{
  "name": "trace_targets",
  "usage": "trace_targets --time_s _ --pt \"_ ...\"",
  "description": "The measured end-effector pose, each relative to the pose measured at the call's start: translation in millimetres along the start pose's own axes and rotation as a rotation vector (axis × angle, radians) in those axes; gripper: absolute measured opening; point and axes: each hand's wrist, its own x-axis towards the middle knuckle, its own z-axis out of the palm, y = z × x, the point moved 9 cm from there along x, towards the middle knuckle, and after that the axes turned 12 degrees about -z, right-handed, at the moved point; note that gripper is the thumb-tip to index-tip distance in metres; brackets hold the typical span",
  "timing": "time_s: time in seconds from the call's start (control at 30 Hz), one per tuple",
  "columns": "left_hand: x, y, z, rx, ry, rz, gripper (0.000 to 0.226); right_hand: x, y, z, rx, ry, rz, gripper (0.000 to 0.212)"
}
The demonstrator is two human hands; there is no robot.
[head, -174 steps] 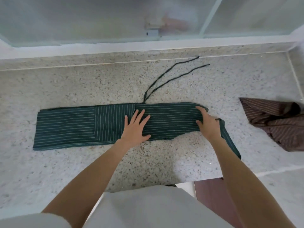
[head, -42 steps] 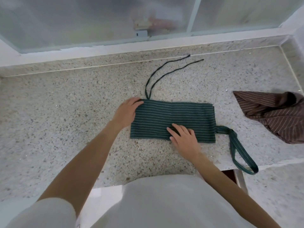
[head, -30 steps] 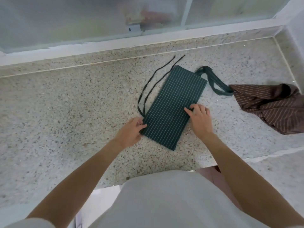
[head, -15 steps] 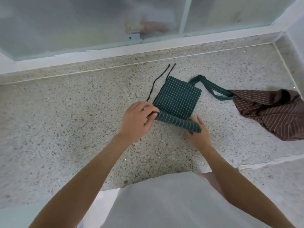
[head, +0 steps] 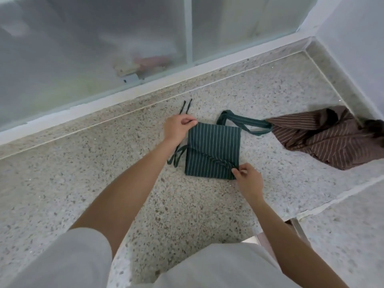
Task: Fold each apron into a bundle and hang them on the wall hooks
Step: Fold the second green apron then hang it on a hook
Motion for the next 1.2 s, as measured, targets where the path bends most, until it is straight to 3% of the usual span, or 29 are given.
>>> trace_targets --time_s 0.23,0.33,0.4,0.47,0.53,0.63,0.77,0.93,1.03,1.13,1.2 --pt "21.4 -21.4 28.4 0.177 -0.016 0.037 0.031 2.2 -3.2 -2.6 0.002 0.057 -0.022 0.012" --pt "1.1 -9.0 39.9 0.466 0.009 0.348 0.036 3.7 -4.7 -4.8 -0.008 0.051 -0.035 0.015" --pt "-27.4 -4.8 54.4 0.608 -0.069 0.6 0.036 4.1 -22.4 -11.1 -0.141 0.103 -0.253 0.026" --pt "-50.3 -15.6 65.8 0.744 -0.117 0.715 0.041 -3.6 -49.1 -6.8 -0.417 0.097 -0.669 0.035" --pt "-60.1 -35.4 67.6 0.849 -0.121 0.65 0.049 -12.6 -50.9 14.4 -0.637 -0.078 -0.942 0.043" --pt "-65.4 -62.8 67.0 0.873 -0.202 0.471 0.057 -4.6 -33.7 29.2 -0.824 -0.289 -0.962 0.054" --pt "-72.5 -75.3 72.6 0.915 -0.321 0.382 0.093 2.9 -43.9 29.7 -0.894 -0.305 -1.069 0.039" --pt "-109.2 -86.7 75.1 1.02 -0.367 0.475 0.12 -13.4 -54.2 16.1 -0.826 -0.324 -1.254 0.015" --pt "-132.9 -91.2 73.4 0.915 -0.396 0.433 0.108 -26.6 -55.1 6.8 -0.653 -0.419 -1.181 0.032" --pt "-136.9 -94.7 60.5 0.442 -0.35 0.133 0.072 -16.4 -56.2 -8.6 -0.381 -0.455 -0.876 0.052" --pt "-134.0 -96.5 49.8 0.146 -0.227 -0.024 0.053 -5.9 -60.4 -13.1 -0.271 -0.424 -0.792 0.045"
